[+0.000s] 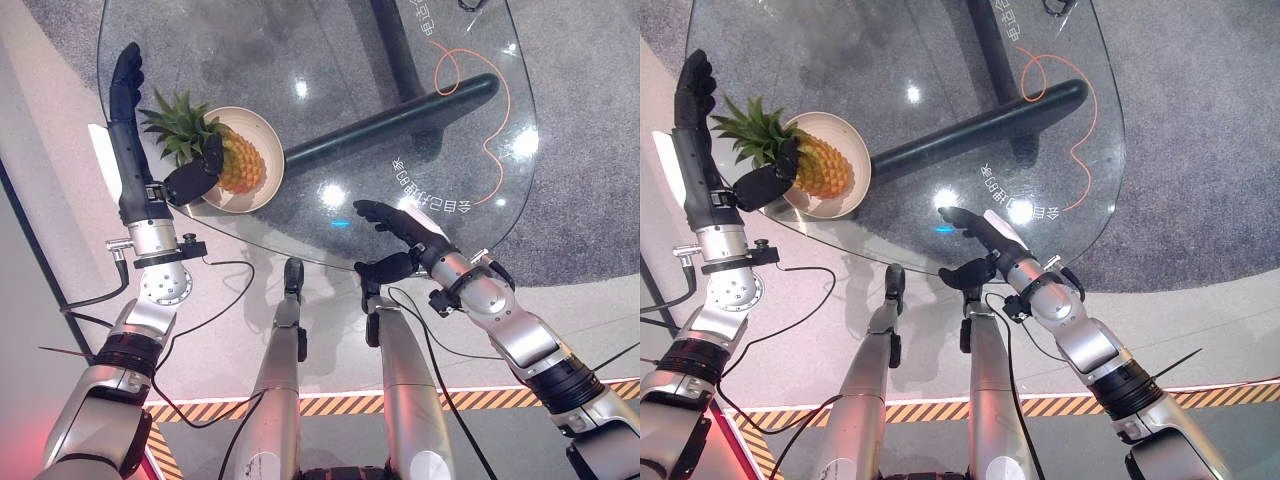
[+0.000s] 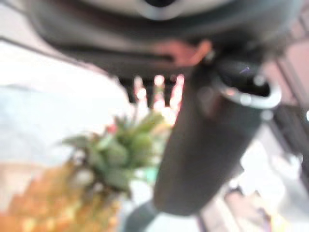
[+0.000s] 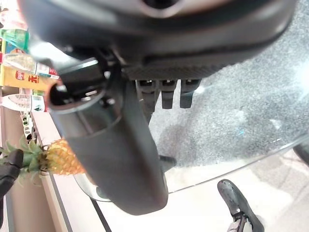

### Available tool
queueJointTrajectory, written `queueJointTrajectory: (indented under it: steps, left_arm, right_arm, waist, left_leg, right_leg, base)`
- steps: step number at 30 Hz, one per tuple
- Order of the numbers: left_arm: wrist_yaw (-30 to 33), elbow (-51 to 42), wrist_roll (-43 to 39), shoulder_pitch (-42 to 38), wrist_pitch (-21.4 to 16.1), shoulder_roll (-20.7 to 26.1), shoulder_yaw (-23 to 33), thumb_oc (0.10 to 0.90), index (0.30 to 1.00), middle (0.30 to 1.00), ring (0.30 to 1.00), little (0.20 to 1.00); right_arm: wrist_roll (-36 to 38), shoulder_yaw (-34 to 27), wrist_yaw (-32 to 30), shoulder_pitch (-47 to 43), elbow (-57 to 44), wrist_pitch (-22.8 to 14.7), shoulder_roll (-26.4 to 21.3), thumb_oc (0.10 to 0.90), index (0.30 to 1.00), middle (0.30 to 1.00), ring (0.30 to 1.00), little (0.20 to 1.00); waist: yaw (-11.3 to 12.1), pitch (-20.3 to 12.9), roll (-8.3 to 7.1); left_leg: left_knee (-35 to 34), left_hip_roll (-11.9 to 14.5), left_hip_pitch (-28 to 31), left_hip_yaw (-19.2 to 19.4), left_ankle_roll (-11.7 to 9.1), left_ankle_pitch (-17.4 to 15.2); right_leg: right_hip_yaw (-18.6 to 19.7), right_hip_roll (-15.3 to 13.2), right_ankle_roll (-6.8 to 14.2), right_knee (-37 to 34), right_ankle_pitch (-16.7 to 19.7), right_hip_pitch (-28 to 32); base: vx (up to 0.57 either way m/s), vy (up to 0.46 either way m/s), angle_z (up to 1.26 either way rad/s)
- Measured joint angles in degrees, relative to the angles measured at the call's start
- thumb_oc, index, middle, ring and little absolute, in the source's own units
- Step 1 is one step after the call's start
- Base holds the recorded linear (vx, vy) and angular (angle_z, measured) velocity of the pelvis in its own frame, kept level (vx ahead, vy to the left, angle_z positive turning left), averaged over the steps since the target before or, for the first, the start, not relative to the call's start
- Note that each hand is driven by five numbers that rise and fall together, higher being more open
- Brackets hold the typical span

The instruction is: Pick up the fruit to the plate

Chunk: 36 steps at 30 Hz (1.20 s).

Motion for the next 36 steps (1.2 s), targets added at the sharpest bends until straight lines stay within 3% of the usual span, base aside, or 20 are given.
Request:
queueJointTrajectory:
  steps: [15,36]
  left_arm:
    - [-0.02,-0.12,3.52,-0.02,3.81,2.01,0.05,0.8,0.9,0.9,0.9,0.9]
    - [-5.07,-3.14,8.02,1.89,4.2,4.73,-0.13,0.8,0.9,0.9,0.9,0.9]
  right_arm:
    - [1.05,-0.03,0.02,0.49,0.02,-0.01,-0.4,0.8,0.9,0.9,0.9,0.9]
    - [1.23,-1.13,0.09,3.72,-0.02,-0.29,-0.45,0.8,0.9,0.9,0.9,0.9]
  waist:
    - [-0.09,0.02,0.57]
    - [-0.09,0.08,1.0]
  left_leg:
    - [-0.02,-0.08,0.54,0.06,0.29,0.22]
    - [-1.11,-0.07,3.46,0.35,0.08,0.5]
  right_leg:
    - [0.02,-0.09,-0.22,0.03,-0.13,0.47]
    - [0.28,-0.11,-0.22,0.27,-0.35,2.48]
  base:
    - [0.0,-0.005,0.0]
    - [-0.01,-0.032,0.0]
